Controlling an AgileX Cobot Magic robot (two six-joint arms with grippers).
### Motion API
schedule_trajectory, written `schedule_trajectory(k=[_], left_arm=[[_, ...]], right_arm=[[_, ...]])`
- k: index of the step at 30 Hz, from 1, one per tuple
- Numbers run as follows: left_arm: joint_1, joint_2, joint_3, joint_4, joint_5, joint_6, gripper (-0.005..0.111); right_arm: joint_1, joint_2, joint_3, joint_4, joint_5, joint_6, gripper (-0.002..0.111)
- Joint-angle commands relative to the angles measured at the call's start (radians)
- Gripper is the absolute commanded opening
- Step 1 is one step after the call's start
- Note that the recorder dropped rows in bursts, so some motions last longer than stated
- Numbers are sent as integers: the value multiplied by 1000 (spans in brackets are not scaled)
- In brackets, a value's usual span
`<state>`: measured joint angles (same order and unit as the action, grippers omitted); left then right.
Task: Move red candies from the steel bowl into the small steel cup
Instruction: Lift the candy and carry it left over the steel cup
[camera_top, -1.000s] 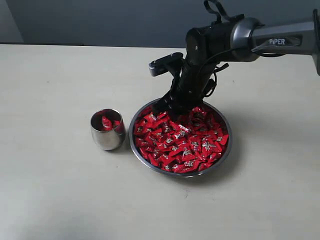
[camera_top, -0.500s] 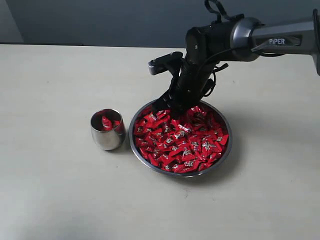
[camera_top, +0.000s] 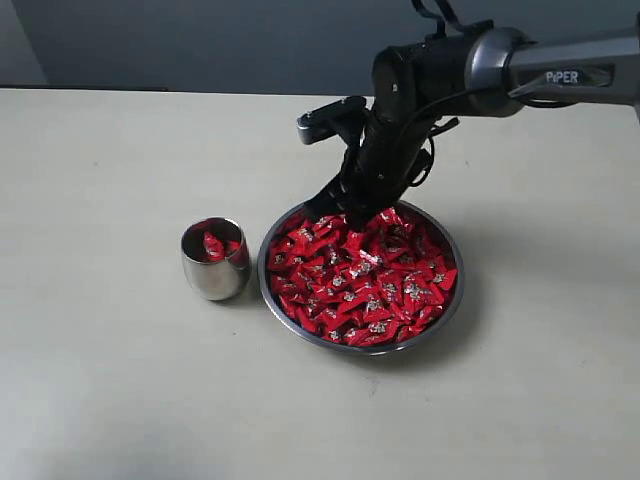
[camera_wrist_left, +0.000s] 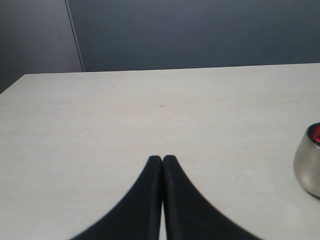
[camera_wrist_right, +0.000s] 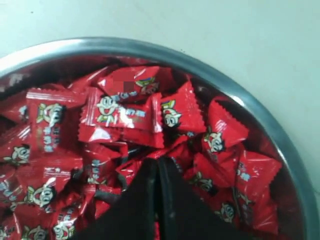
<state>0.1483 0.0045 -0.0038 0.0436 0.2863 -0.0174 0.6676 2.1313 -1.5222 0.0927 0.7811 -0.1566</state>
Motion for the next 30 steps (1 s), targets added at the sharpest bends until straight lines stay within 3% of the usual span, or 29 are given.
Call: schedule_trajectory(k=[1, 13, 16, 22, 30], left_arm=[[-2, -4, 4, 1, -2, -3, 0], [-2, -4, 4, 1, -2, -3, 0], [-2, -4, 4, 1, -2, -3, 0], [-2, -4, 4, 1, -2, -3, 0], [-2, -4, 4, 1, -2, -3, 0]], right_arm=[[-5, -53, 0, -27, 1, -4, -1], [-5, -177, 0, -27, -37, 19, -1], [-5, -195, -14, 55, -66, 13, -1], [32, -174, -94, 306, -64, -185, -1], [129, -66, -205, 323, -25, -190, -1]])
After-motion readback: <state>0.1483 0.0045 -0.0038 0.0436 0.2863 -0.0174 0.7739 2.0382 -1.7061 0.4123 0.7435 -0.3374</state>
